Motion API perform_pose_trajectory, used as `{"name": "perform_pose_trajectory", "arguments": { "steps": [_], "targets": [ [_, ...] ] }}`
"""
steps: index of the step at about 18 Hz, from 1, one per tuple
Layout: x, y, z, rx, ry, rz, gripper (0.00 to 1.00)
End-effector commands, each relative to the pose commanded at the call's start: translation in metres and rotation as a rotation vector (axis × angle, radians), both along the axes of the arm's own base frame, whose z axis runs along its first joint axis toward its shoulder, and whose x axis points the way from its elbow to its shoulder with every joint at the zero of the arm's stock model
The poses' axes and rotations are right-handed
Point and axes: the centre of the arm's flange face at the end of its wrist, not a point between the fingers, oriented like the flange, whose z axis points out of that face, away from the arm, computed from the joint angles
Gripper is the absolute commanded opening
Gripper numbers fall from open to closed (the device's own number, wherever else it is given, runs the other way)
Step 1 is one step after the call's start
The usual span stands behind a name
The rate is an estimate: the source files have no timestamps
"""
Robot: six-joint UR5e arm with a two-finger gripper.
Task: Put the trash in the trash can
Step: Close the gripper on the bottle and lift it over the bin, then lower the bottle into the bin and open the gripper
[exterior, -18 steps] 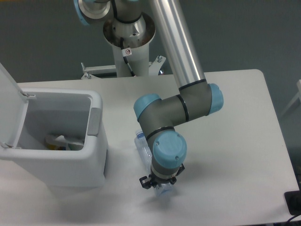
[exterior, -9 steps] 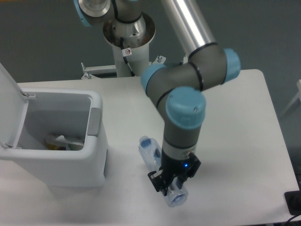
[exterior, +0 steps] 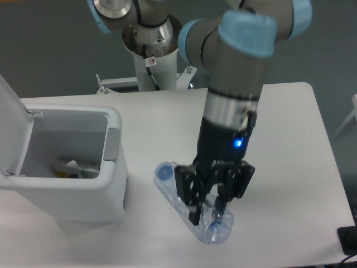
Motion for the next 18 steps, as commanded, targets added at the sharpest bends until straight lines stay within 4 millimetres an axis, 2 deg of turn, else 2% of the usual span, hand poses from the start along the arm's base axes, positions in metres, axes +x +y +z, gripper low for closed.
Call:
{"name": "perform_pose_trajectory", "arguments": {
  "steps": [1, 3, 5, 6, 10, 18],
  "targets": [
    [0.009, 0.000, 0.008, 0.020, -0.007, -0.019, 0.48],
    [0.018, 0.003, 0.010, 0.034, -0.014, -0.043, 0.48],
    [0.047, 0.021, 0.012, 0.041, -0.021, -0.098, 0.48],
    [0.070, 0.027, 0.018, 0.048, -0.014, -0.134, 0.48],
    [0.115, 0.041, 0.003, 0.037, -0.051, -0.213, 0.48],
    [0.154, 0.050, -0.038, -0.017, -0.040, -0.309, 0.49]
  ]
}}
